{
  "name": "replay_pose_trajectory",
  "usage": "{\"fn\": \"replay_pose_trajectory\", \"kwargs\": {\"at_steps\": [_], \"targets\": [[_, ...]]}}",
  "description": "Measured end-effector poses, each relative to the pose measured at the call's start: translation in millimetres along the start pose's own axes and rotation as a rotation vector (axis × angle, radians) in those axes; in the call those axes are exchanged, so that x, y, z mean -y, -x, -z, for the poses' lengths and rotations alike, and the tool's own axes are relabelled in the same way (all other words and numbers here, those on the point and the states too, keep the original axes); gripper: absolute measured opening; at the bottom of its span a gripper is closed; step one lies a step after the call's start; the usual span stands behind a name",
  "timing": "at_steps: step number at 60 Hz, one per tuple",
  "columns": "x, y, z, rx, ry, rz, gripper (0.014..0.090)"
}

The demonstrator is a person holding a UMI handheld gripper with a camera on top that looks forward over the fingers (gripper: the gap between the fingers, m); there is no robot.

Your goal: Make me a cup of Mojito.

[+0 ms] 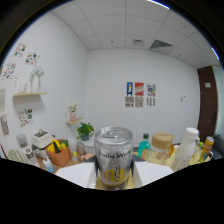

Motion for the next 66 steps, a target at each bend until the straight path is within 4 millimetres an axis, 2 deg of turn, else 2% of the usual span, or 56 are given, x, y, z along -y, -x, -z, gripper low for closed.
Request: {"fn": "replay_pose_trajectory", "kwargs": {"at_steps": [9,13,19,22,26,35,40,45,50,57,62,66], "targets": [[14.1,-5.4,47.6,0.038,-0.064,-0.018,0.0509],[9.4,-9.6,66.6,0.061,-0.078,-0.031,0.0508],[-12.5,-18.8,92.6,0.076,-0.072,-0.045,0.0505],[-29.9,-25.4,103.8,0.07,-0.058,-0.055,0.0507],[-63.8,-35.2,112.8,0.059,-0.016,-0.062,0.0505],[-151.5,-56.6,110.1,0.024,0.091,-0.076,0.0509],[-191.6,-65.2,103.6,0.008,0.134,-0.092,0.0508],[-221.8,-73.6,95.6,0.002,0.147,-0.112,0.0505],[-243.6,-79.3,87.7,-0.002,0.156,-0.117,0.0508],[-261.9,-86.4,76.3,0.003,0.162,-0.147,0.0507],[-265.7,-89.3,68.6,0.016,0.154,-0.182,0.0507],[-260.9,-87.1,67.0,0.047,0.139,-0.278,0.0509]]}}
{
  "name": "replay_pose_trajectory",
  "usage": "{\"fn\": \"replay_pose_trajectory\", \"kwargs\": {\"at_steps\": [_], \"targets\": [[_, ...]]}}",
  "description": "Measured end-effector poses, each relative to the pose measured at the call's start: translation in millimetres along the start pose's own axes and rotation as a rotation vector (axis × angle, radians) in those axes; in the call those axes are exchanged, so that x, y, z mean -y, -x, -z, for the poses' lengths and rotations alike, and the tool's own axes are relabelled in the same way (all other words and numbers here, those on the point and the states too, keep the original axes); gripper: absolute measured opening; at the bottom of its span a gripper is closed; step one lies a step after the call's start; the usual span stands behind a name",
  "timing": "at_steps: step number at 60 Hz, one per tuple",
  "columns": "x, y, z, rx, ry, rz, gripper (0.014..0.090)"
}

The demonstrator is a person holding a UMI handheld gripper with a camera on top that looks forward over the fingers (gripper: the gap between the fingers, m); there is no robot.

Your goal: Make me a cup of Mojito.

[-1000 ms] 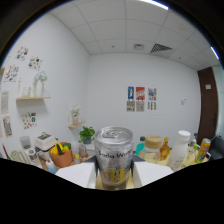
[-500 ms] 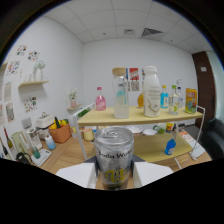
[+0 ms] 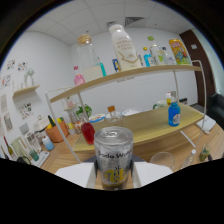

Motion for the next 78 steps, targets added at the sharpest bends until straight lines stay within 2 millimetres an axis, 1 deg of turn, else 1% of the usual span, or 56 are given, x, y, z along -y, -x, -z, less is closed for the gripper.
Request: {"fn": "replay_pose_trajectory", "kwargs": {"at_steps": [11,20,30,37,38,41,47,48,51,52,54,62,66,70,71,78], "targets": [[25.6,10.7,3.1,0.142,-0.04,-0.427,0.0507],[43.3,11.0,6.2,0.245,-0.066,-0.818,0.0506],[54.5,-4.7,6.0,0.317,-0.107,-1.235,0.0506],[59.2,-16.4,7.1,0.37,-0.148,-1.491,0.0504],[62.5,-19.4,9.0,0.381,-0.146,-1.533,0.0505],[59.8,-22.6,5.7,0.408,-0.169,-1.634,0.0504],[59.5,-35.6,5.8,0.458,-0.22,-1.834,0.0503],[64.1,-42.2,7.6,0.465,-0.22,-1.865,0.0504],[62.0,-42.0,7.6,0.473,-0.23,-1.889,0.0505],[58.3,-41.5,5.9,0.473,-0.231,-1.879,0.0505],[57.6,-40.9,5.7,0.469,-0.229,-1.866,0.0506],[58.9,-40.2,6.7,0.462,-0.22,-1.827,0.0507],[60.8,-38.2,8.1,0.446,-0.211,-1.767,0.0505],[63.9,-32.6,10.1,0.404,-0.191,-1.595,0.0506],[67.3,-29.8,11.8,0.393,-0.19,-1.546,0.0506],[74.7,-12.6,15.3,0.279,-0.172,-1.053,0.0508]]}}
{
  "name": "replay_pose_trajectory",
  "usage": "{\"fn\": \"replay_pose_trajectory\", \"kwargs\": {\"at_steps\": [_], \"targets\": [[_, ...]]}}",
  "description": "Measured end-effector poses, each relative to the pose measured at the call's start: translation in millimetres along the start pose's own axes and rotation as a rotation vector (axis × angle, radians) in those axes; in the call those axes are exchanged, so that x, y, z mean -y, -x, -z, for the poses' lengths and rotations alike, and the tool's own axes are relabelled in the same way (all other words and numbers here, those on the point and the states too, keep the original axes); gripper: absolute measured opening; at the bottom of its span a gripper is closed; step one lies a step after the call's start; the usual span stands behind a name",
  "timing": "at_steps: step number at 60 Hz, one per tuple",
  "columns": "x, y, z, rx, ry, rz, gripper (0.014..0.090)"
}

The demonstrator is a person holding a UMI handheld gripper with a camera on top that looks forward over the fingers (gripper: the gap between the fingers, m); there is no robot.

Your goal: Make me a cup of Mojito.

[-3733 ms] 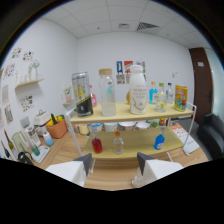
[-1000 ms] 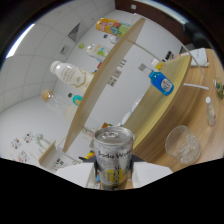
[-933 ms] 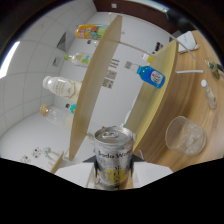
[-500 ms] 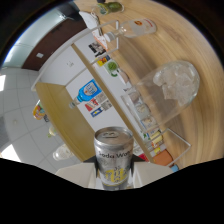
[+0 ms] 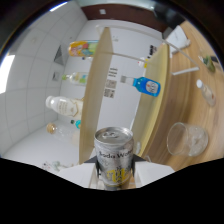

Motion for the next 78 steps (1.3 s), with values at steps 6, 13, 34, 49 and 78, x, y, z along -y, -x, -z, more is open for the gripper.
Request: {"fn": "replay_pose_trajectory", "kwargs": {"at_steps": [6,13,34,49,78], "targets": [[-9.9,10.4,-1.4,-0.046,0.008,0.446,0.051],[-27.6,4.9,-7.1,-0.097,0.014,0.777,0.0508],[-72.3,-100.0,-31.3,-0.263,0.141,1.192,0.0507],[-82.9,-148.8,-34.0,-0.309,0.203,1.248,0.0508],[-91.6,-161.2,-25.3,-0.334,0.202,1.244,0.0546]]}}
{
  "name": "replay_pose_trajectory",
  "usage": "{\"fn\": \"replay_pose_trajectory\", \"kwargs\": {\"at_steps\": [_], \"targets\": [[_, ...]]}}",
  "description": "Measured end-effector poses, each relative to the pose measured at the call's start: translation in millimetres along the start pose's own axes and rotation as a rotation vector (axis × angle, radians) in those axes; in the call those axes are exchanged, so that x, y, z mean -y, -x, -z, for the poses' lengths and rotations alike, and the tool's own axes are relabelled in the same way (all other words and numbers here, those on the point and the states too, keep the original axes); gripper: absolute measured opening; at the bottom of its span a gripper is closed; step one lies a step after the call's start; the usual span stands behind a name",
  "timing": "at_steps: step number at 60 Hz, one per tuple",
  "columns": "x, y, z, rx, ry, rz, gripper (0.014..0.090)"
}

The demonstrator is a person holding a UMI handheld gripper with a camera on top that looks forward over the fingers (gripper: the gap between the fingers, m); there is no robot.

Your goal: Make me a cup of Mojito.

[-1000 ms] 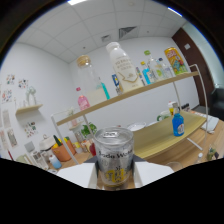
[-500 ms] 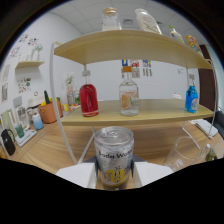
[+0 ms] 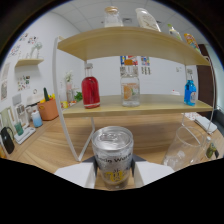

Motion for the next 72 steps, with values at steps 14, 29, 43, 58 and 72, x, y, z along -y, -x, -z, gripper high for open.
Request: {"fn": "replay_pose_trajectory", "kwargs": {"at_steps": [14,29,43,58,72], "targets": [[11.1,12.6,14.2,0.029,0.029,-0.021,0.0856],[51.6,3.4,68.2,-0.025,0.091,0.012,0.0849],[52.2,-25.7,128.0,-0.06,0.173,0.01,0.0851],[7.3,-77.9,159.0,-0.138,0.263,0.053,0.0856],[-14.4,-97.7,160.9,-0.138,0.304,0.073,0.0859]]}}
